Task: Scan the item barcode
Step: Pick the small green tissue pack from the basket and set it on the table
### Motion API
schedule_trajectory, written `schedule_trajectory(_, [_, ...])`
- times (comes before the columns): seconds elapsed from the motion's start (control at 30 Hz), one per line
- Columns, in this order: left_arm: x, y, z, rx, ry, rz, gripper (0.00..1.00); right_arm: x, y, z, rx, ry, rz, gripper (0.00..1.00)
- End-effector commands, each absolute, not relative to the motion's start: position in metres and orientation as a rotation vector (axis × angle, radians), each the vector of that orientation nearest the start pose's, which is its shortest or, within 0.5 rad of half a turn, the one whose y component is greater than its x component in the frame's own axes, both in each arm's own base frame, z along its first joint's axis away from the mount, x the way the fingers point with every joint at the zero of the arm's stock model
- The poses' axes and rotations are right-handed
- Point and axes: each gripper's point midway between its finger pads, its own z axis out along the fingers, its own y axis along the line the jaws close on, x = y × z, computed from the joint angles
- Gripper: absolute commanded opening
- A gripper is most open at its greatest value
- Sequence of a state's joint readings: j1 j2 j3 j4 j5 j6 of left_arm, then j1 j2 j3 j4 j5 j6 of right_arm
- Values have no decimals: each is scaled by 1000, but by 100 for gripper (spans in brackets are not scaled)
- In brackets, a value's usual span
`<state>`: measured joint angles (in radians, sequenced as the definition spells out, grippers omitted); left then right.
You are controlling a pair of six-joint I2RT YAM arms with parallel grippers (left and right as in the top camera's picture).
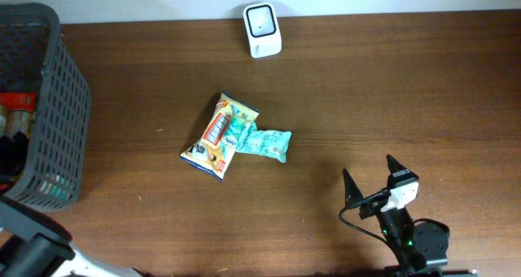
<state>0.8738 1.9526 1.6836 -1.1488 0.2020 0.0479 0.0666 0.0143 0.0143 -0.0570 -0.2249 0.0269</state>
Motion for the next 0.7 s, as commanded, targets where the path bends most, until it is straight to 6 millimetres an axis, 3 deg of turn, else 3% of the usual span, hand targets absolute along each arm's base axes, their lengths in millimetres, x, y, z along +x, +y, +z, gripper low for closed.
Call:
schedule_trajectory(0.0, [293,268,55,-969,2811,-447,75,240,54,158,-193,1633,255,99])
schedule_trajectory(0.13, [286,245,23,-905,2885,-647,72,240,54,158,-193,1633,255,99])
schedule_trajectory(0.17, [284,244,22,-911,2891,-658,47,240,54,158,-193,1633,255,99])
schedule_trajectory(0.2, [284,243,22,-914,2892,-664,9,240,54,158,-193,1633,255,99])
schedule_trajectory(0.23, [284,243,23,-918,2889,-670,0,240,54,158,-193,1633,255,99])
schedule_trajectory(0.3, [285,245,26,-932,2884,-663,0,240,54,158,-193,1633,255,99])
schedule_trajectory(0.33, [290,253,38,-975,2870,-626,0,240,54,158,-193,1633,255,99])
schedule_trajectory(0.37, [301,267,62,-1017,2826,-575,0,240,54,158,-193,1633,255,99])
schedule_trajectory(0.43, [337,306,163,-1075,2613,-392,0,240,54,158,-193,1633,255,99])
schedule_trajectory(0.47, [348,313,201,-1068,2521,-344,0,240,54,158,-193,1633,255,99])
schedule_trajectory(0.5, [368,307,273,-986,2351,-328,0,240,54,158,-193,1633,255,99])
schedule_trajectory(0.57, [395,256,347,-748,2223,-401,0,240,54,158,-193,1633,255,99])
schedule_trajectory(0.6, [401,233,357,-689,2230,-411,0,240,54,158,-193,1633,255,99])
schedule_trajectory(0.67, [429,146,362,-469,2316,-506,0,240,54,158,-193,1633,256,99])
